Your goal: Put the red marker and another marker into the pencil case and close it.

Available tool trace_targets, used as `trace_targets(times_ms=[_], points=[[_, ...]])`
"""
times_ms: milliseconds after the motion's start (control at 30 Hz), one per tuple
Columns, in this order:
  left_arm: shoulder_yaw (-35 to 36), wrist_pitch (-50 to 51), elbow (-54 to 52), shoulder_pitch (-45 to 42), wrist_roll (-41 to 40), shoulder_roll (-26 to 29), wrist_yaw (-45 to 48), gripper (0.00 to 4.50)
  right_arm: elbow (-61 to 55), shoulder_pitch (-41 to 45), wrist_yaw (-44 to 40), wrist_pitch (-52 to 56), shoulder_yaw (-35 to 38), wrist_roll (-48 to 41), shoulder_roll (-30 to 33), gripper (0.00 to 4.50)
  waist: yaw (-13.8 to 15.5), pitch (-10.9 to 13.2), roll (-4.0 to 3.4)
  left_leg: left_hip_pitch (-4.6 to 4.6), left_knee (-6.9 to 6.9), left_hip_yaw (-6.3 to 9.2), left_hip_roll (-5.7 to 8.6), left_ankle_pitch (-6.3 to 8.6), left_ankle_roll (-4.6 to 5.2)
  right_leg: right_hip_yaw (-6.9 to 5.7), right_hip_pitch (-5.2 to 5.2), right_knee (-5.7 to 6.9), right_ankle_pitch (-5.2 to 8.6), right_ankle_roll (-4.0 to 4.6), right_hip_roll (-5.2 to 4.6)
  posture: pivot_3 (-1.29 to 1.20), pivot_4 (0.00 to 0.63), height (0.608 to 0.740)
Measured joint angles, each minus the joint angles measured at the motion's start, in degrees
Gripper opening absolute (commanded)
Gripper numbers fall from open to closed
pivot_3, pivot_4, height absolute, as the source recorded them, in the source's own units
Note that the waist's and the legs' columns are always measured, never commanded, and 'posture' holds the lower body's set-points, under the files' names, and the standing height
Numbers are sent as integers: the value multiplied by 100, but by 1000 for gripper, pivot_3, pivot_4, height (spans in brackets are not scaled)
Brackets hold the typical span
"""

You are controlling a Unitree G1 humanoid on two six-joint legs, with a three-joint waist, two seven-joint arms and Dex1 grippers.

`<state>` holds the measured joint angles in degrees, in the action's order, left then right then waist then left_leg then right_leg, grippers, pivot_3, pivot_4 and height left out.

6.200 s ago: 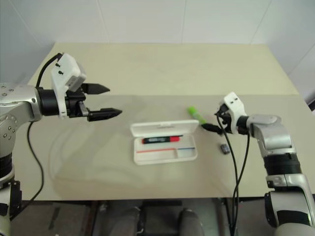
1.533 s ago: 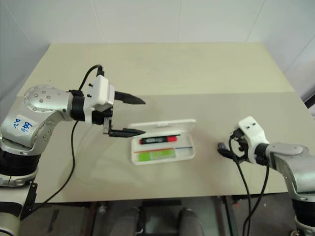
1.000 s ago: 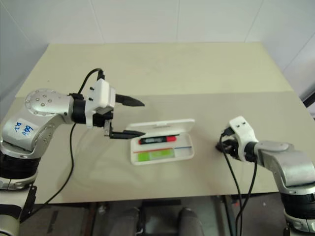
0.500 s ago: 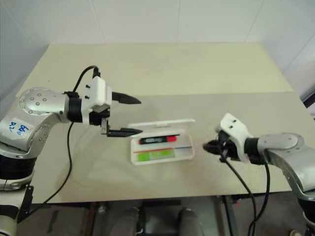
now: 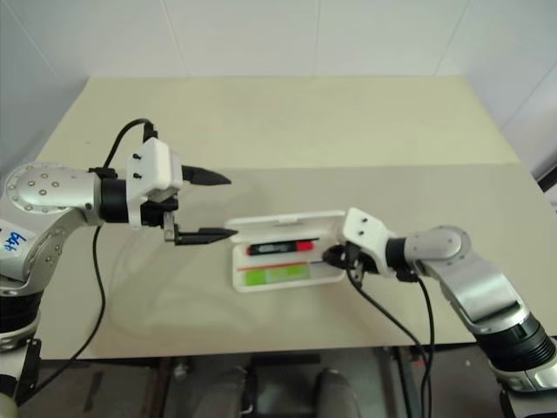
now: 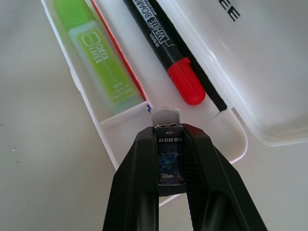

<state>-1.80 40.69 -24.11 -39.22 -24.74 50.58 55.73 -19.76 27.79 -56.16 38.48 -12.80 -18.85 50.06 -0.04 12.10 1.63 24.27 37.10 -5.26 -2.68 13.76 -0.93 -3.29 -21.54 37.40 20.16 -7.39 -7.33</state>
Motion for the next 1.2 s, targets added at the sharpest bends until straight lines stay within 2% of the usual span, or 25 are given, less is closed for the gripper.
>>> trace_targets(times_ms=[267,633,667,833,900,1033,1200], points=[[186,193,-244,142,-80,15,-140,4500,385,307,-399,-387,-343,396,-54,368,-5,0,0,-1,-2,-1,-1,1,0,1,0,0,0,1,1,0,150,740],[204,274,-283,152,-134,59,-197,4500,585,464,-859,-482,-459,546,-131,4228,-3,0,0,-1,-1,-1,-1,2,-1,1,0,1,0,1,0,0,150,740],[203,274,-282,151,-135,60,-197,4500,584,463,-917,-482,-459,545,-118,4445,-3,0,0,-1,-1,-1,-1,2,-1,1,0,1,0,1,1,0,150,740],[196,242,-244,145,-150,58,-184,4500,553,397,-1165,-486,-302,417,55,4445,7,0,0,1,-2,-1,-1,3,0,0,0,1,0,1,0,0,150,740],[172,150,-142,100,-143,53,-165,4500,495,195,-1355,-467,208,32,211,4445,26,0,0,1,-1,-1,0,4,2,-1,1,1,0,0,0,0,150,740],[82,-237,493,-329,-5,-54,-72,4500,424,-425,-1813,-214,2018,-1164,617,4445,113,1,1,0,4,-3,0,6,5,-2,3,-5,0,1,0,0,150,740],[-222,-807,1436,-955,205,-328,245,4500,436,-349,-1775,211,3370,-2207,748,4445,117,0,0,-9,4,-5,-1,6,5,1,5,-11,0,1,3,0,150,740]])
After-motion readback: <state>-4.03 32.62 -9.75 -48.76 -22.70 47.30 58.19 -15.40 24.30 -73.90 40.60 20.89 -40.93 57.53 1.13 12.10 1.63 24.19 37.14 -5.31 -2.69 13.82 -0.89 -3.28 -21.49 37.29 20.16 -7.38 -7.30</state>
